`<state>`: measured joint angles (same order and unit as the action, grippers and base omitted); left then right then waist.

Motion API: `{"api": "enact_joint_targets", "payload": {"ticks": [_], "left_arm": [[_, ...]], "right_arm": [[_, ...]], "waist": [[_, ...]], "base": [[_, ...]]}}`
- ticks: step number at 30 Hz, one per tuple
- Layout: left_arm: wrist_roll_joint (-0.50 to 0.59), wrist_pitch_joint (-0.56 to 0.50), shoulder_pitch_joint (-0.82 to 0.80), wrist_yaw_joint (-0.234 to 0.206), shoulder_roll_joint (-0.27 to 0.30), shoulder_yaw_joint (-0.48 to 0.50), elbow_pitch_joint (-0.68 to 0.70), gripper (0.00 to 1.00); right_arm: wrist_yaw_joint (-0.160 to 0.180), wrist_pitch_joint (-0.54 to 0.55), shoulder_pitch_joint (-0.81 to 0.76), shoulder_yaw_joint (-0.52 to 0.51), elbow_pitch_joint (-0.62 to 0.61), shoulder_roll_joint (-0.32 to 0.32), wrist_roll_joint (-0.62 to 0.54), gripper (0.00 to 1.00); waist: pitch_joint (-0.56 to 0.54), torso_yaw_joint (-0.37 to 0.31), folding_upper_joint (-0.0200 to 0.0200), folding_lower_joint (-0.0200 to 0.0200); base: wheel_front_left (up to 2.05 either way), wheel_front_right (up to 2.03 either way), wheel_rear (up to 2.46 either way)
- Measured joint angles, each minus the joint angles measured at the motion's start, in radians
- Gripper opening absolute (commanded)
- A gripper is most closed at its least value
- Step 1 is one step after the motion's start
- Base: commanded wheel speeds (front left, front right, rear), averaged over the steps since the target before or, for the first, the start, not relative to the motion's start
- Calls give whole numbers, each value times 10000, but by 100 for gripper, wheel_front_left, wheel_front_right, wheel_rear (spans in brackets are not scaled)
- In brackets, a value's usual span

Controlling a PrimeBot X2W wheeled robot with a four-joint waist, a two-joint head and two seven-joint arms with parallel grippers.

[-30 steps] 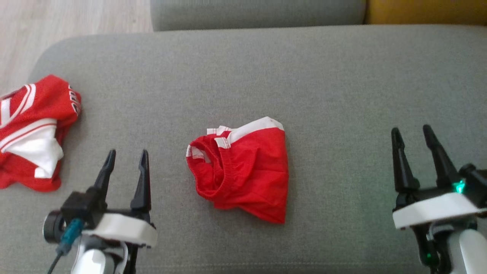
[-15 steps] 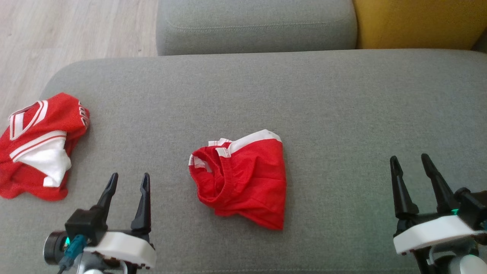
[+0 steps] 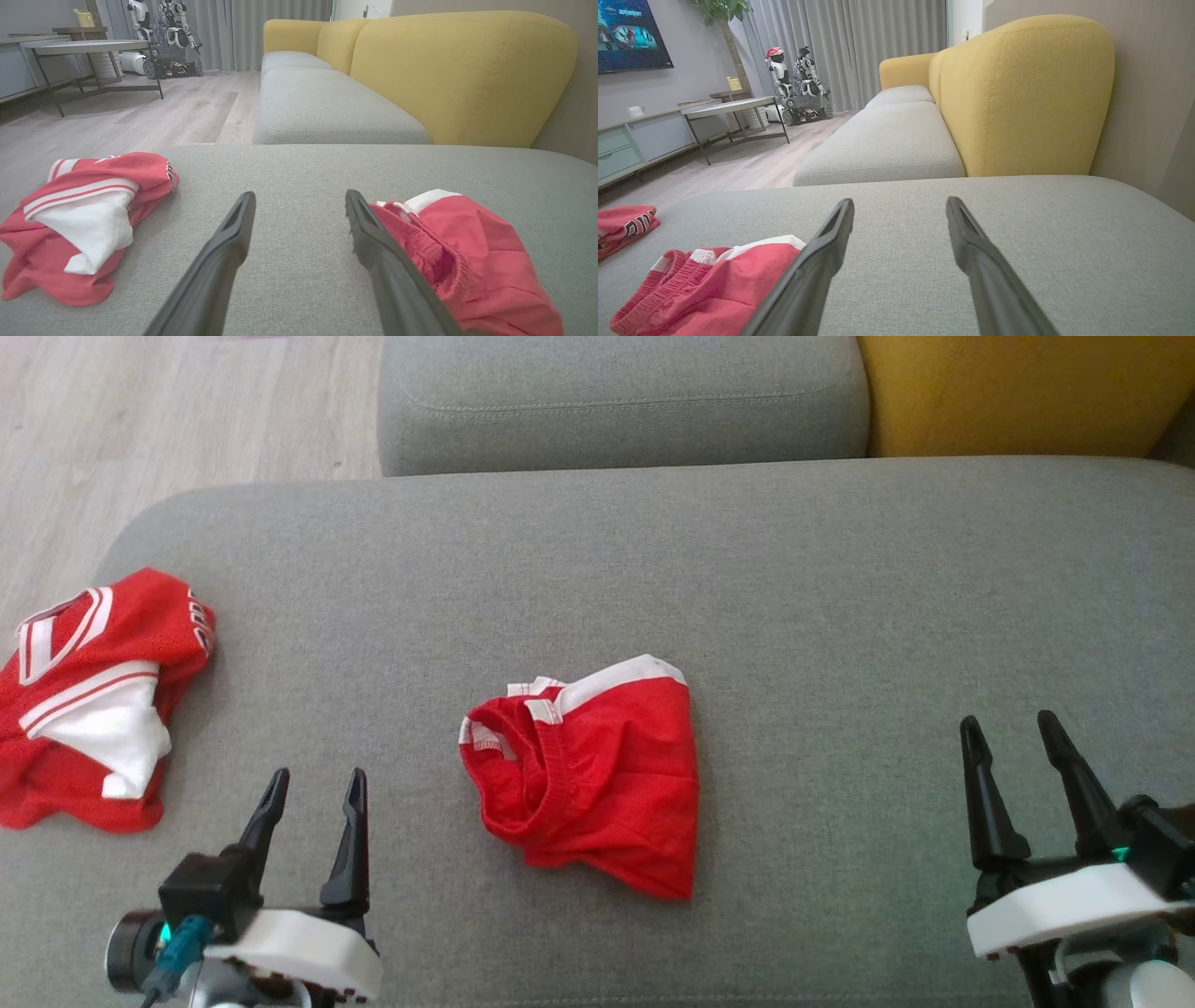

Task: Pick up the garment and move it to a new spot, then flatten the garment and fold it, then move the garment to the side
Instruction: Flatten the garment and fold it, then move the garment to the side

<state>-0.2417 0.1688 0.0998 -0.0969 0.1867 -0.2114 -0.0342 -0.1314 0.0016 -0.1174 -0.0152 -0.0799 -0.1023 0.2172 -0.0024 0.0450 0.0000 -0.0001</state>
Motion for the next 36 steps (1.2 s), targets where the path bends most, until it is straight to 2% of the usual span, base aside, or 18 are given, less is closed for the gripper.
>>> {"api": "enact_joint_targets", "payload": {"ticks": [22, 36], "left_arm": [[-2, 0, -65, -98, 54, -138, 42, 100], [2, 336, -1636, 240, -132, -734, -347, 100]], "right_arm": [[0, 199, 89, -25, 249, 0, -104, 100], [0, 420, 2252, 2125, 3168, 167, 291, 100]], "waist": [[267, 117, 0, 0], [1252, 985, 0, 2]], "base": [[0, 0, 0], [0, 0, 0]]}}
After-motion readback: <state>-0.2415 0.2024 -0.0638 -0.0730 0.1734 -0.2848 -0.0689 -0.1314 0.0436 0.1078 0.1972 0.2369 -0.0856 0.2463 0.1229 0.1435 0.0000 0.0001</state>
